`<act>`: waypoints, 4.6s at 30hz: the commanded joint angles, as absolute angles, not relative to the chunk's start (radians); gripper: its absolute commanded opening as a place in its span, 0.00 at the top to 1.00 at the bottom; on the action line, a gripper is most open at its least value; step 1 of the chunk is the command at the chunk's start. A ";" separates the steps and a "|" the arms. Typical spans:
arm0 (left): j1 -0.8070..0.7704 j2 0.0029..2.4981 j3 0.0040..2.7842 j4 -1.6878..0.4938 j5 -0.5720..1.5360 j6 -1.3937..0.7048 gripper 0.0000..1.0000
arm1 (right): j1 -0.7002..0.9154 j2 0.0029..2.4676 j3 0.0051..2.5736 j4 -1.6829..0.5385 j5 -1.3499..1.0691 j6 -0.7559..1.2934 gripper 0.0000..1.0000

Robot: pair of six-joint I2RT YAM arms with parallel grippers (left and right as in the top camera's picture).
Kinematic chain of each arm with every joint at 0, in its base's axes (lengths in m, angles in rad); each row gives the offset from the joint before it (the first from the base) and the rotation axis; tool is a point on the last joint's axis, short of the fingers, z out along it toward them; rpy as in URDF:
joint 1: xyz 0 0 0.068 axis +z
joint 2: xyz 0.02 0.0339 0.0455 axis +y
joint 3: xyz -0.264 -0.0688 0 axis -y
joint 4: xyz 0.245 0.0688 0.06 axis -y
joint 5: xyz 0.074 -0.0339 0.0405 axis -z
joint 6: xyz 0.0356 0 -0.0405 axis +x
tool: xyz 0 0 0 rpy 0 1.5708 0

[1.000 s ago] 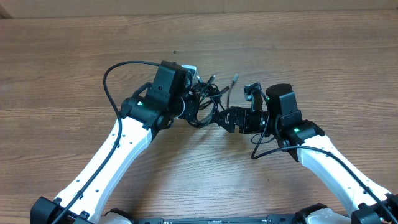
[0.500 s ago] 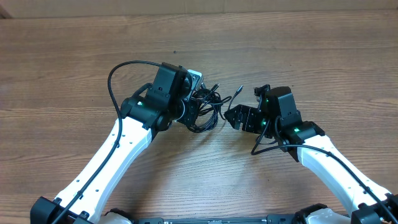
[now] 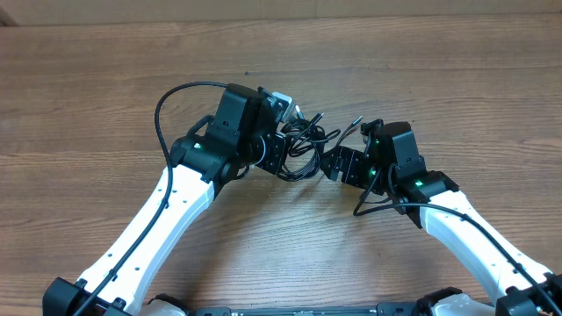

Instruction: Untangle cables

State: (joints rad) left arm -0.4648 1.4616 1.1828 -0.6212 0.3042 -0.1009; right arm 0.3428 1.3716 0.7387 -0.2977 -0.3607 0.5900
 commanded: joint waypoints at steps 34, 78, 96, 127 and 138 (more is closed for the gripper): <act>-0.464 1.453 1.200 -0.690 0.329 -0.081 0.96 | 0.347 1.355 0.740 -0.014 -0.462 0.710 0.14; -0.464 1.453 1.200 -0.639 -0.004 -0.240 0.96 | 0.347 1.355 0.740 -0.248 -0.712 0.697 0.22; -0.466 1.453 1.200 -0.650 0.080 -0.154 0.96 | 0.347 1.355 0.740 0.221 -0.881 0.895 0.23; -0.523 1.454 1.200 -0.601 0.239 -0.154 0.96 | 0.348 1.356 0.740 0.266 -0.686 1.013 0.33; -0.538 1.455 1.200 -0.601 0.263 -0.153 0.96 | 0.348 1.363 0.740 0.177 -0.561 0.933 0.45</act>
State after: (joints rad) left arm -0.5308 1.4616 1.1831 -0.6090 0.2176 -0.1726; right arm 0.3431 1.3716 0.7326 0.1802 -0.6273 0.9752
